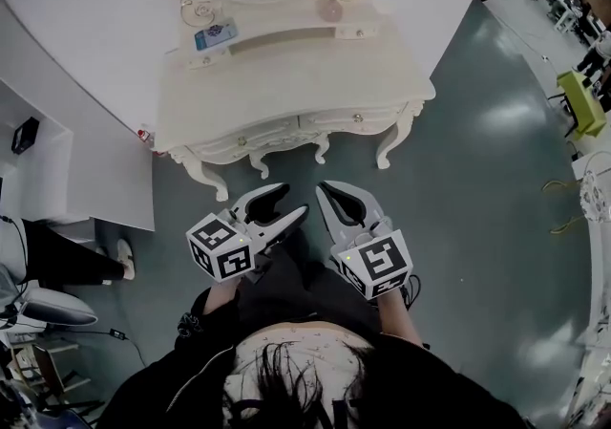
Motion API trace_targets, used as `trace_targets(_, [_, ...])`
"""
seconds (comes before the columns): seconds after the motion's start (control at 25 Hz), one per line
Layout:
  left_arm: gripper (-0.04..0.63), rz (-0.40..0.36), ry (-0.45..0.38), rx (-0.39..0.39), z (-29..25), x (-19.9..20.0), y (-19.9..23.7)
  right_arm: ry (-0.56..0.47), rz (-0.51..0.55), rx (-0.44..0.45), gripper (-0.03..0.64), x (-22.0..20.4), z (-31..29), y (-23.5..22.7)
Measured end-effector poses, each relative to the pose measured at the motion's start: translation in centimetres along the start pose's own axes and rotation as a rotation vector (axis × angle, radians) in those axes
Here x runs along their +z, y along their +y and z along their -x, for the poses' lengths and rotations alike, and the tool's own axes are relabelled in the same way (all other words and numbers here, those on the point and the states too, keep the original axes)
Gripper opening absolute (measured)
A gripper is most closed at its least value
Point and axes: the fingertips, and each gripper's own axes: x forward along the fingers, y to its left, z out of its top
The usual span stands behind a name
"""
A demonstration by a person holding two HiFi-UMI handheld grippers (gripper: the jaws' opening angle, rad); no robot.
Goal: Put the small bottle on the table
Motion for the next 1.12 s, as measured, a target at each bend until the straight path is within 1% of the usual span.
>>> trace_targets(0.24, [0.245, -0.007, -0.009, 0.009, -0.1, 0.4, 0.4, 0.016, 0.010, 0.005, 0.009, -0.3, -0.3, -0.3])
trace_targets(0.72, [0.245, -0.006, -0.002, -0.017, -1.4, 0.6, 0.1, 0.029, 0.004, -0.004, 0.009, -0.5, -0.2, -1.3])
trace_targets(1.12, [0.245, -0.007, -0.003, -0.015, -1.8, 0.6, 0.3, 0.035, 0.007, -0.003, 0.009, -0.7, -0.1, -1.9])
